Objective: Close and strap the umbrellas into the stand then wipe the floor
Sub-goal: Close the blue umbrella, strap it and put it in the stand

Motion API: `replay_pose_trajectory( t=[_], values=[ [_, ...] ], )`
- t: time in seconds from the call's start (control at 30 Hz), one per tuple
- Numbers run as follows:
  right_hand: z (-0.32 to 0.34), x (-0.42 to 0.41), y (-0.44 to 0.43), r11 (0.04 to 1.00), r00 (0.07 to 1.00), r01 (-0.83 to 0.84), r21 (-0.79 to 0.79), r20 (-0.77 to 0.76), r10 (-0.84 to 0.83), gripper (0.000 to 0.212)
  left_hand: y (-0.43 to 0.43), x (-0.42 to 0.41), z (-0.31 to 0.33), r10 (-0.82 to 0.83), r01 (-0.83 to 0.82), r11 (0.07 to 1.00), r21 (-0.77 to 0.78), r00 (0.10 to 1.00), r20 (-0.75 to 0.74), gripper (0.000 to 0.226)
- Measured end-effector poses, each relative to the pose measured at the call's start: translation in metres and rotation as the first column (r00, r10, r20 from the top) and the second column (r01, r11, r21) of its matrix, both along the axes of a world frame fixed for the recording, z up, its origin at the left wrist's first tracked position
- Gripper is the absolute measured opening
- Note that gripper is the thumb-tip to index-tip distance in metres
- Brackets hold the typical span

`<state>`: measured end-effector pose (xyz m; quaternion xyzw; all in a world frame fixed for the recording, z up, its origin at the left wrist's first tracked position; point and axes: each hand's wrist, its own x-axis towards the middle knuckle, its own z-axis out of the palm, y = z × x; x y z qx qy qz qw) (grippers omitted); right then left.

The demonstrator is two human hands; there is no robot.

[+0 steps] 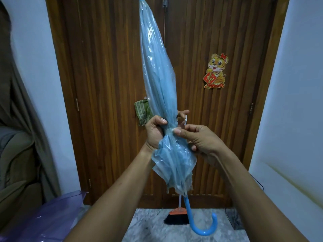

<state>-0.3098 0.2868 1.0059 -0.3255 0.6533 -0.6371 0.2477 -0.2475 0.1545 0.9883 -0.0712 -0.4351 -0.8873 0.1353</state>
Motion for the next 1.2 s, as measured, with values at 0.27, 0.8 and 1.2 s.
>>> replay_pose_trajectory(
  t=[0.27,0.8,1.2],
  values=[
    [-0.007,0.006,0.001,0.996,0.996,-0.080,-0.045,-0.052,0.078,0.029,-0.018,-0.012,0.005,0.034,-0.095,0.965,-0.244,0.970,-0.242,0.049],
    [-0.017,0.002,0.007,0.986,0.971,0.072,-0.152,-0.215,-0.104,0.025,-0.022,-0.004,0.009,0.397,-0.338,0.692,-0.638,0.916,-0.054,0.026],
    [-0.029,-0.003,0.008,0.983,0.982,0.099,-0.154,-0.146,-0.122,0.021,-0.022,0.003,-0.032,0.321,-0.326,0.706,-0.629,0.939,-0.126,0.031]
  ],
)
